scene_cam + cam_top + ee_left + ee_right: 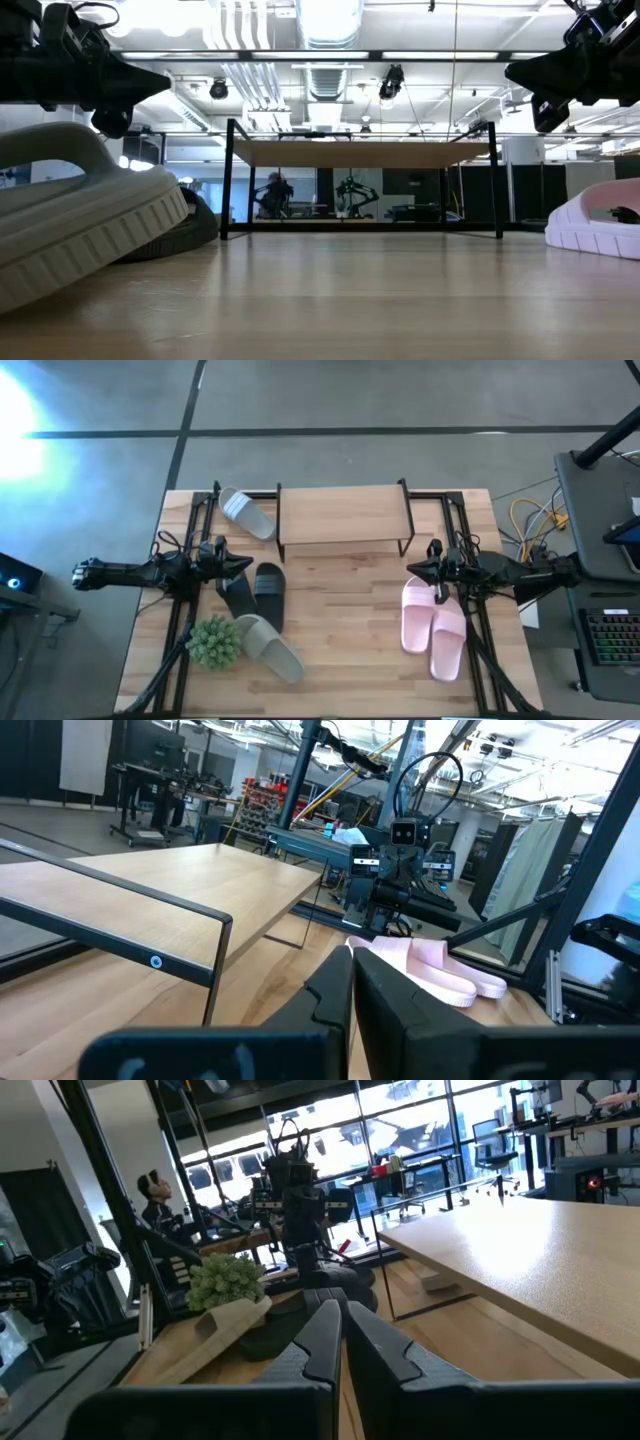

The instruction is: Pick and place slides into the shelf

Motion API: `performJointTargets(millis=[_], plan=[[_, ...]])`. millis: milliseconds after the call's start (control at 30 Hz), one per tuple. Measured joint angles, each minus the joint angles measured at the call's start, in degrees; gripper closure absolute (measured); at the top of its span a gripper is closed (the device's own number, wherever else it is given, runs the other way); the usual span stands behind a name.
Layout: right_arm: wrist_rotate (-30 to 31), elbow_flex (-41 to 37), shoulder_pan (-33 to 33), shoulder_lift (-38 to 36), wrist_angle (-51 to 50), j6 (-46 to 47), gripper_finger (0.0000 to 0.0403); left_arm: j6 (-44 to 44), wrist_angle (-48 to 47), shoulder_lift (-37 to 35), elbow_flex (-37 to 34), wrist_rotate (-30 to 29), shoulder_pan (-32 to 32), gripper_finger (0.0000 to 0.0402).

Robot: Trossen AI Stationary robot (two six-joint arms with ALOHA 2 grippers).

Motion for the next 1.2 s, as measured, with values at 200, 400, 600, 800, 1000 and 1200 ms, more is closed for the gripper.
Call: performJointTargets(millis=[200, 400, 600, 800, 1000, 1200], plan=[[0.0, 0.0, 0.0, 0.0, 0.0, 0.0, 0.0390, 0.0, 0.0, 0.0, 0.0, 0.0, 0.0, 0.0402], [0.0, 0.0, 0.0, 0.0, 0.5, 0.1, 0.0390, 0.0, 0.0, 0.0, 0.0, 0.0, 0.0, 0.0402], [0.8, 0.0, 0.0, 0.5, 7.9, 13.9, 0.0390, 0.0, 0.0, 0.0, 0.0, 0.0, 0.0, 0.0402], [0.1, 0.0, 0.0, 1.8, 16.6, 26.3, 0.0390, 0.0, 0.0, 0.0, 0.0, 0.0, 0.0, 0.0402], [6.4, 0.0, 0.0, 1.9, 23.5, 36.0, 0.0390, 0.0, 0.0, 0.0, 0.0, 0.0, 0.0, 0.0402], [5.6, 0.0, 0.0, 2.6, 36.2, 33.9, 0.0390, 0.0, 0.0, 0.0, 0.0, 0.0, 0.0, 0.0402]])
